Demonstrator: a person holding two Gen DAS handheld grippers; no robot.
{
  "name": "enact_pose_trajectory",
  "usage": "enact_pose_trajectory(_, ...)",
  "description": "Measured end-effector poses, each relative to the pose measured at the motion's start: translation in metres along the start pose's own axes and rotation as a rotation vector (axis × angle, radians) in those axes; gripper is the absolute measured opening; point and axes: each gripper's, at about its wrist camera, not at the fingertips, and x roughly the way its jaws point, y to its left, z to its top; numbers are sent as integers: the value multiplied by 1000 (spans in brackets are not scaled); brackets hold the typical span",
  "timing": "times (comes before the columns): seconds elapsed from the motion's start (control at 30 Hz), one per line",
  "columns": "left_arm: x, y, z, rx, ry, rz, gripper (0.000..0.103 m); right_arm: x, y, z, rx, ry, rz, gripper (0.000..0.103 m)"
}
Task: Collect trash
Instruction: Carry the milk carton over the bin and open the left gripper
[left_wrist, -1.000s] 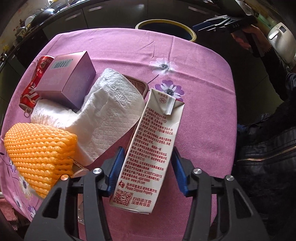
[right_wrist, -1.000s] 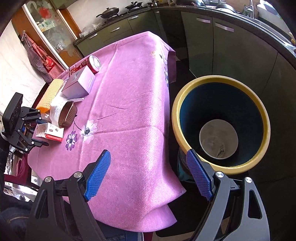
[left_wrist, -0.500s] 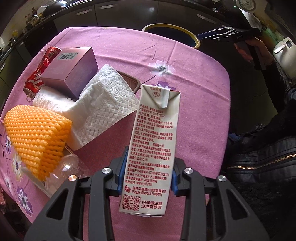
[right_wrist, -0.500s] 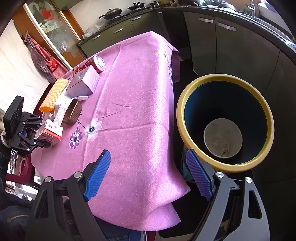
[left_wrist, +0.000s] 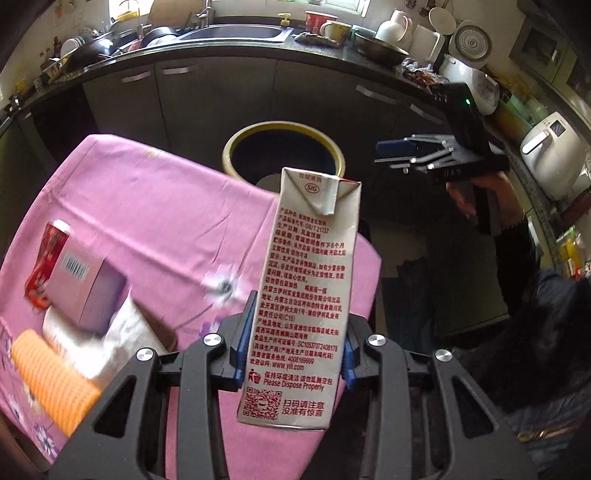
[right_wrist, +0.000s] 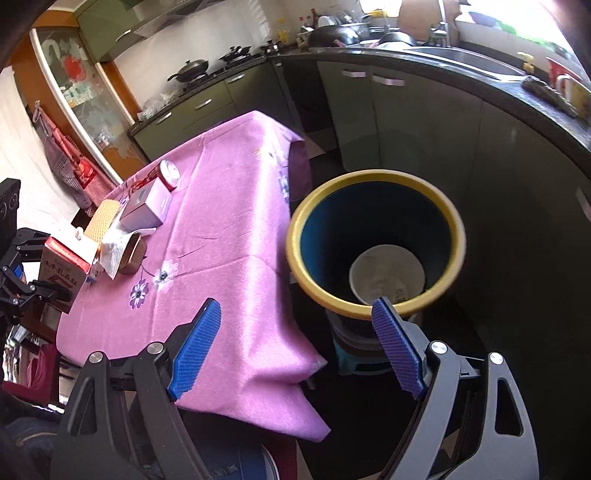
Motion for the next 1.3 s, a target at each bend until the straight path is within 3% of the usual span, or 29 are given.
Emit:
enact_pose_trajectory(0.27, 115, -15, 137, 8, 41, -52, 36, -37, -67, -34, 140, -55, -49, 83)
enact_pose_trajectory(0.47, 204, -18, 189, -28, 85, 7, 36, -43, -95, -51, 203, -55, -67, 83)
enact_pose_trajectory(0.5, 215, -17, 194, -30, 87, 20, 39, -43, -100, -53, 213, -51, -66, 83)
enact_pose_trajectory(0.57, 227, -14, 198, -45, 81, 58, 65, -42, -105, -56, 225, -45, -70, 83)
enact_pose_trajectory(0.63, 227, -12, 199, -61, 67, 61, 67, -40, -110, -58, 236, -41, -68, 83)
enact_pose_trajectory(0.77, 196, -10, 188, -92, 10, 23, 67, -34, -110, -56, 233, -39, -58, 83)
enact_pose_trajectory(0.97, 98, -27, 138, -94, -205, 34, 75, -22, -90, -48, 192, -30, -29, 83)
enact_pose_trajectory(1.07, 50, -33, 101, -100, -315, 79, 80, -19, -75, -42, 158, -24, -19, 84)
enact_pose_trajectory(1.23, -19, -32, 19, -196, -464, 151, 92, -5, -32, -23, 60, -1, 15, 86)
enact_pose_trajectory(1.3, -41, -30, -18, -241, -507, 224, 95, 7, -4, -11, -3, 15, 50, 86)
